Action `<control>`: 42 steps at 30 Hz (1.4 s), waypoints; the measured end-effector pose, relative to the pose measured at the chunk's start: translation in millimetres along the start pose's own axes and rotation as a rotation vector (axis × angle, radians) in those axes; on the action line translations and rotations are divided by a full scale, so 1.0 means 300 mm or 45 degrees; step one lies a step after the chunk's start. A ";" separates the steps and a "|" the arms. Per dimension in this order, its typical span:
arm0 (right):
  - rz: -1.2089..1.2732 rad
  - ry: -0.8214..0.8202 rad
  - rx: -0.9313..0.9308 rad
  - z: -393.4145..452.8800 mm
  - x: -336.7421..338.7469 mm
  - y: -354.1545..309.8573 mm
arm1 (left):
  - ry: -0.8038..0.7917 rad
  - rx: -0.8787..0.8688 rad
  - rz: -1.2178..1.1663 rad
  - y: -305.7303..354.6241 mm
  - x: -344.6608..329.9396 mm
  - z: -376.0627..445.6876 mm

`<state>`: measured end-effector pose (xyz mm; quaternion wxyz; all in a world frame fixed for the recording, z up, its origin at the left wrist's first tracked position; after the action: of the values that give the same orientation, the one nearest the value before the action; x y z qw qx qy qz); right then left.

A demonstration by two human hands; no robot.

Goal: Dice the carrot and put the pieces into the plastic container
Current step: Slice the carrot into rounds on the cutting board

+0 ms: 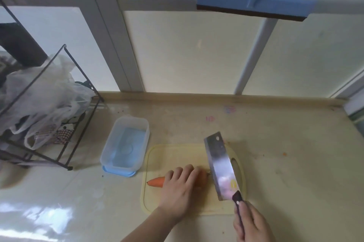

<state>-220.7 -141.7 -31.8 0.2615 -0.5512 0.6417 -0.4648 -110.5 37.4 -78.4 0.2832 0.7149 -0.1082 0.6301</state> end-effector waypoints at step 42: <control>-0.659 0.080 0.043 -0.011 -0.118 -0.029 | 0.111 -0.335 0.016 -0.025 -0.040 0.012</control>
<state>-210.6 -106.7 -29.0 0.1228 -0.6779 0.4792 -0.5438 -105.9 39.2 -92.2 0.3752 0.6427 -0.1819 0.6427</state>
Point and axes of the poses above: each hand's wrist, its own z-axis towards the middle knuckle, its own x-axis out of the back of the hand, y = z × x, the point moved 4 cm from there along z, towards the middle knuckle, and after that the axes turned 6 degrees about -y, right-handed, at the moved point
